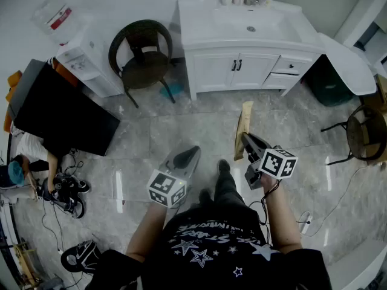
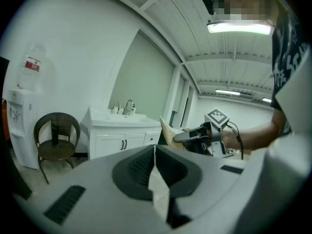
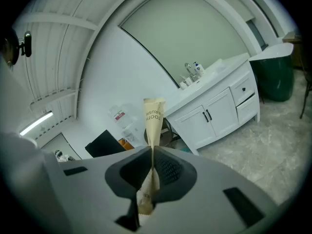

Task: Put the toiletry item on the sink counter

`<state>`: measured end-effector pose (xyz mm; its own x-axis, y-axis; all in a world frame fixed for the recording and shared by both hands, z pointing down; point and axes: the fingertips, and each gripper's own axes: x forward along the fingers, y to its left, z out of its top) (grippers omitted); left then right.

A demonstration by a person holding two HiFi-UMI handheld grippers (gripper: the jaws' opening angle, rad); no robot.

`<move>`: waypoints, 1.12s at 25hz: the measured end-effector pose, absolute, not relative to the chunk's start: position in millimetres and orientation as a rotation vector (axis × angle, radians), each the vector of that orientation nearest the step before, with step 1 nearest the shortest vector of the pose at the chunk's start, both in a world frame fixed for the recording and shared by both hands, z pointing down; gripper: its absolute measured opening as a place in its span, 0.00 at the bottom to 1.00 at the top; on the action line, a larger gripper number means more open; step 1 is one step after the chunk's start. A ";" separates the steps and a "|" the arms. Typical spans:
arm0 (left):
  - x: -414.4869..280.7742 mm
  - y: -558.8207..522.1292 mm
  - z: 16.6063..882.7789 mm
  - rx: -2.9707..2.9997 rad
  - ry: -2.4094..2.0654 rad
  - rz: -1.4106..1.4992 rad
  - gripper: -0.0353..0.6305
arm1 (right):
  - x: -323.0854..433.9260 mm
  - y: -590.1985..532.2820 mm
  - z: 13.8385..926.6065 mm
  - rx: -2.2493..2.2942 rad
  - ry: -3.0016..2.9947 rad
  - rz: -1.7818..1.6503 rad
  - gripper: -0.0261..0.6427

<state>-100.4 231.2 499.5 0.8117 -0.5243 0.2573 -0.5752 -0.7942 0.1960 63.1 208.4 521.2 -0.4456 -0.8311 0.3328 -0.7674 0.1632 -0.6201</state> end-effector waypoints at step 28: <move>-120.9 272.5 507.2 2.744 -0.915 0.349 0.09 | 33.1 243.5 515.2 -1.567 2.394 -1.133 0.08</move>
